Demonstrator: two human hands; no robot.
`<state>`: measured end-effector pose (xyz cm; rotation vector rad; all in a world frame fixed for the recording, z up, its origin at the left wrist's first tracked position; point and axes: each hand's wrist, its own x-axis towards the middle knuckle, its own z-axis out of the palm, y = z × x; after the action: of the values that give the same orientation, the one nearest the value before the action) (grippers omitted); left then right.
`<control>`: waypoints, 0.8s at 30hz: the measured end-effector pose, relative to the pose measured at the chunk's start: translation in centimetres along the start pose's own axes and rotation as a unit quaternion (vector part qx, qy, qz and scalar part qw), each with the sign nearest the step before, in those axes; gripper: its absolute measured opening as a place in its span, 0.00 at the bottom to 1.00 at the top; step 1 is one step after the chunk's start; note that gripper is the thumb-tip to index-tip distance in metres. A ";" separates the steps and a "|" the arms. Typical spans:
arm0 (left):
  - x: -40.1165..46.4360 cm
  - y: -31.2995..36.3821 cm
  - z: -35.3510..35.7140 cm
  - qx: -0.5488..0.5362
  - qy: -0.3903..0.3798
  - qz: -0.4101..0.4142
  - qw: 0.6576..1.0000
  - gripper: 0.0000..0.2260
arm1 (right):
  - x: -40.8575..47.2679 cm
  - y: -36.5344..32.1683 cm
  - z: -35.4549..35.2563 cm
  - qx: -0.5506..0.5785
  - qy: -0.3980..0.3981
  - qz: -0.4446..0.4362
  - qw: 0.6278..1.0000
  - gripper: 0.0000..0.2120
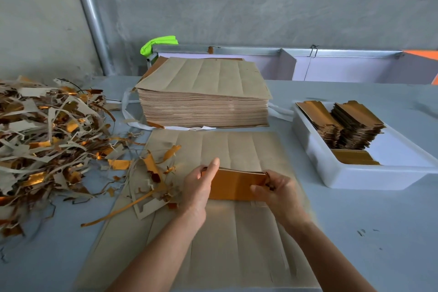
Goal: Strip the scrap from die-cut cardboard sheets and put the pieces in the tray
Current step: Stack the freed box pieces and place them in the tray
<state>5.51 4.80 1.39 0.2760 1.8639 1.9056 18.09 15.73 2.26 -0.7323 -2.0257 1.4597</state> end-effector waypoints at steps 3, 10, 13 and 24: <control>-0.2 -0.4 0.5 0.024 0.037 0.040 0.998 0.20 | -0.3 0.6 0.5 0.042 0.012 0.016 0.999 0.04; -0.7 -1.1 0.9 0.012 0.033 0.107 0.994 0.11 | 0.2 0.4 2.0 0.085 0.134 0.067 0.985 0.25; -0.9 -1.1 0.8 0.004 0.013 0.127 0.992 0.04 | 0.3 0.4 2.5 0.073 0.163 0.064 0.982 0.21; -1.7 -1.2 0.6 -0.007 -0.048 0.163 0.985 0.18 | -0.3 0.1 2.7 0.050 0.158 0.039 0.985 0.26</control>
<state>7.47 4.50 0.57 0.6946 1.8278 2.0723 16.39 13.75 1.37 -0.9445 -1.6892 1.3774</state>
